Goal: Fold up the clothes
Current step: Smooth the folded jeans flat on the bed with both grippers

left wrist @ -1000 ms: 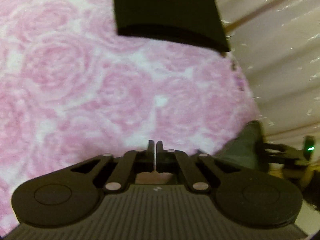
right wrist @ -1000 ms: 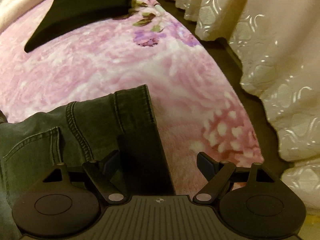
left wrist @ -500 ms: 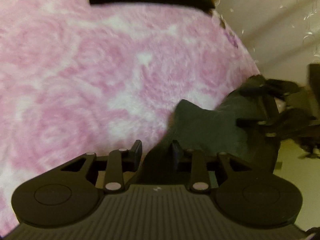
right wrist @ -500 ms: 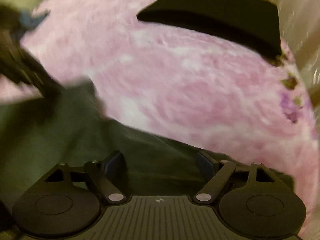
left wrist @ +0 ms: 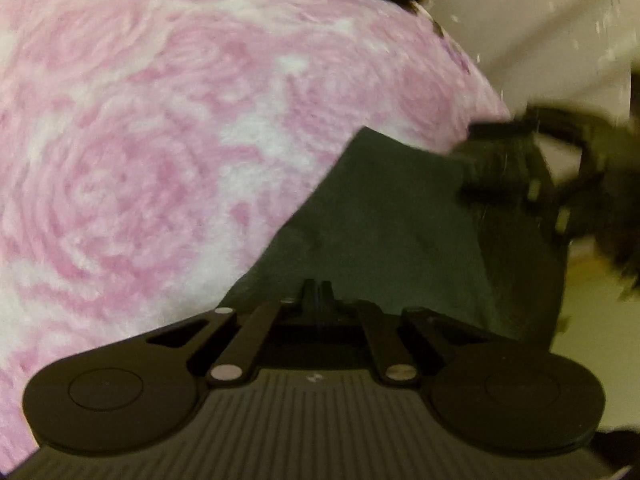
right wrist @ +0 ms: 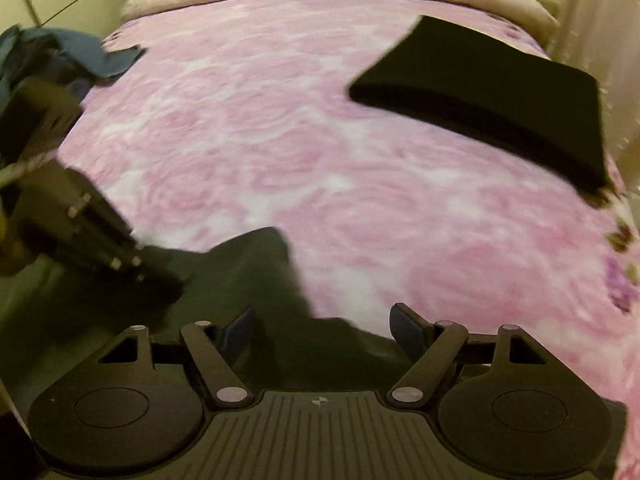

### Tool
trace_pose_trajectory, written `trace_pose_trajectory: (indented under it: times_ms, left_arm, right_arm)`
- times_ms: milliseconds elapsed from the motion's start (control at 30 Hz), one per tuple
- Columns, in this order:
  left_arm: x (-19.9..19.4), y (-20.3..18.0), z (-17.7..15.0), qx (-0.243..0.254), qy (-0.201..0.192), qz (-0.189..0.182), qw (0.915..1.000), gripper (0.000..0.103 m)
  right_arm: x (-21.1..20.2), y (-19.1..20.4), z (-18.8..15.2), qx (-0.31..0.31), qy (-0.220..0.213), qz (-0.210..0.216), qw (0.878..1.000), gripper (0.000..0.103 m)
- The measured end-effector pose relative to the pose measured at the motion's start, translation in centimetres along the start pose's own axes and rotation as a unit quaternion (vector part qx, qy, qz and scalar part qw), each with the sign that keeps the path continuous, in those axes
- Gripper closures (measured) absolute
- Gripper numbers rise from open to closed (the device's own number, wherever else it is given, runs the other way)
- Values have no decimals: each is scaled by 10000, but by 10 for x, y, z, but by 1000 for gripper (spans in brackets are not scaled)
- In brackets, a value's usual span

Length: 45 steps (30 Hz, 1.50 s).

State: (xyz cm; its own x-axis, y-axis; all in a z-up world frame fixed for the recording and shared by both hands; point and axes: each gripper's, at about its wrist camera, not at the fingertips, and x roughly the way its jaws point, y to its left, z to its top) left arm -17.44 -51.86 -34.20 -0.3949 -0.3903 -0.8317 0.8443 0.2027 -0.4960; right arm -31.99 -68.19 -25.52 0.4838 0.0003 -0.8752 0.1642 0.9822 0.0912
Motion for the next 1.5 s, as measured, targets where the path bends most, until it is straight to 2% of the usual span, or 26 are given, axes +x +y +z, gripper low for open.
trace_pose_trajectory:
  times_ms: [100, 200, 333, 433, 500, 600, 633, 700, 833, 1067, 1167, 1267, 1367, 1500]
  left_arm:
    - [-21, 1, -15, 290, 38, 353, 9989, 99]
    - [-42, 20, -42, 139, 77, 613, 9980, 99]
    - [-75, 42, -82, -114, 114, 1039, 9945, 99]
    - [-100, 49, -113, -176, 70, 1431, 9895, 99]
    - [-113, 50, -130, -242, -14, 1499, 9884, 98]
    - [-120, 53, -158, -249, 20, 1689, 9853, 97]
    - [-124, 58, -169, -227, 30, 1772, 9839, 97]
    - [-134, 69, -191, -220, 12, 1909, 9814, 95]
    - [-177, 98, -239, -323, -47, 2252, 9738, 94]
    - [-246, 162, -330, -783, -47, 2886, 9542, 94]
    - [-273, 174, -362, -1073, -68, 3016, 9474, 94]
    - [-294, 170, -383, -1202, -203, 2974, 9469, 94]
    - [-303, 158, -388, -1233, -316, 2936, 9474, 90]
    - [-309, 142, -388, -1268, -402, 2843, 9495, 87]
  right_arm:
    - [-2, 12, -9, 94, 11, 202, 9998, 26]
    - [2, 12, -30, 84, 360, 49, 9993, 26]
    - [-13, -11, -56, 534, 515, -705, 9947, 26]
    - [-33, 4, -50, 679, 272, -922, 9930, 26]
    - [-37, 26, -46, 711, 14, -758, 9946, 26]
    - [-18, 62, -47, 813, 52, -355, 9960, 26]
    - [-8, 72, -52, 865, 205, -310, 9956, 26]
    - [10, 90, -65, 909, 633, -547, 9923, 26]
    - [7, 124, -74, 903, 781, -898, 9888, 26]
    - [3, 184, -88, 885, 1036, -1496, 9793, 26]
    - [1, 222, -83, 831, 1049, -1393, 9812, 26]
    - [3, 257, -71, 773, 1052, -1146, 9848, 26]
    - [2, 284, -56, 660, 987, -915, 9887, 26]
    - [-6, 292, -45, 499, 917, -776, 9915, 24]
